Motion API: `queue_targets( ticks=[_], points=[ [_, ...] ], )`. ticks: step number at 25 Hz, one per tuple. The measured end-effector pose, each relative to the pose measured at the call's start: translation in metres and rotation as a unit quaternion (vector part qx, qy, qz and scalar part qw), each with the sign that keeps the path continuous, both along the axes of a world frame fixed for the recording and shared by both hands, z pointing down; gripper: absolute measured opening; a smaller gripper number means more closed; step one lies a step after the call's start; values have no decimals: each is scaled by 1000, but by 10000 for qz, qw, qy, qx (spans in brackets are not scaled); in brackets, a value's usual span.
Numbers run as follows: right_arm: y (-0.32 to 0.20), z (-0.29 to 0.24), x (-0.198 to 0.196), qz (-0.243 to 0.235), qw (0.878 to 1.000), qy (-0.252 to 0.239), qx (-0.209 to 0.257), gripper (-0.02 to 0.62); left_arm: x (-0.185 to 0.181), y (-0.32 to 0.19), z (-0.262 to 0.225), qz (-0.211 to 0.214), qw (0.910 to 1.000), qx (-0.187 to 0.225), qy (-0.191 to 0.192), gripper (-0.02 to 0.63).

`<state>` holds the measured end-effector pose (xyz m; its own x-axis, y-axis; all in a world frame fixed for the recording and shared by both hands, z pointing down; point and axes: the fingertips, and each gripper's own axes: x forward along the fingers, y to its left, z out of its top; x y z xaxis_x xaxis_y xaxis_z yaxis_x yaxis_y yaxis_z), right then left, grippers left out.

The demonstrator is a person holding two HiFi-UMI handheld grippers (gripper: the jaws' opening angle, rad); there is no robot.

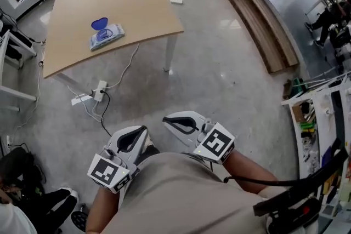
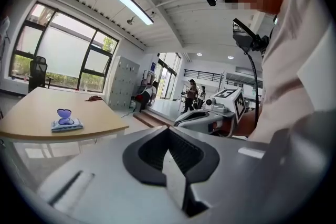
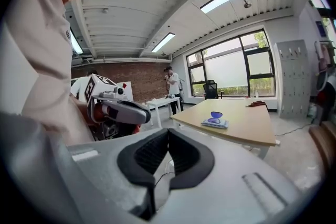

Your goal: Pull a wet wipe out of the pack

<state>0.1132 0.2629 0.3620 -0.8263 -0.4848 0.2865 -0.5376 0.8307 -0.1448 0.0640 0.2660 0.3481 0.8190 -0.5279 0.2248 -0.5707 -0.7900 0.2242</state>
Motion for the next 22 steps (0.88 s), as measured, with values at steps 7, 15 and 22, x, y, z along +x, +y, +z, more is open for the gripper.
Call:
queue_targets(
  ticks=[7,15,22],
  points=[
    [-68,9,-132,-108,9997,202,-93,2,-134,-69,14,-154,9999,-33,-64,2],
    [-129,3,-157,-403,9988,256,51,2,-158,-123,15,-363,9993,-100,-56,2],
    [-213,10,-160,-633,9979,158,12,2,-161,-206,22,-596,9980,-138,-151,2]
  ],
)
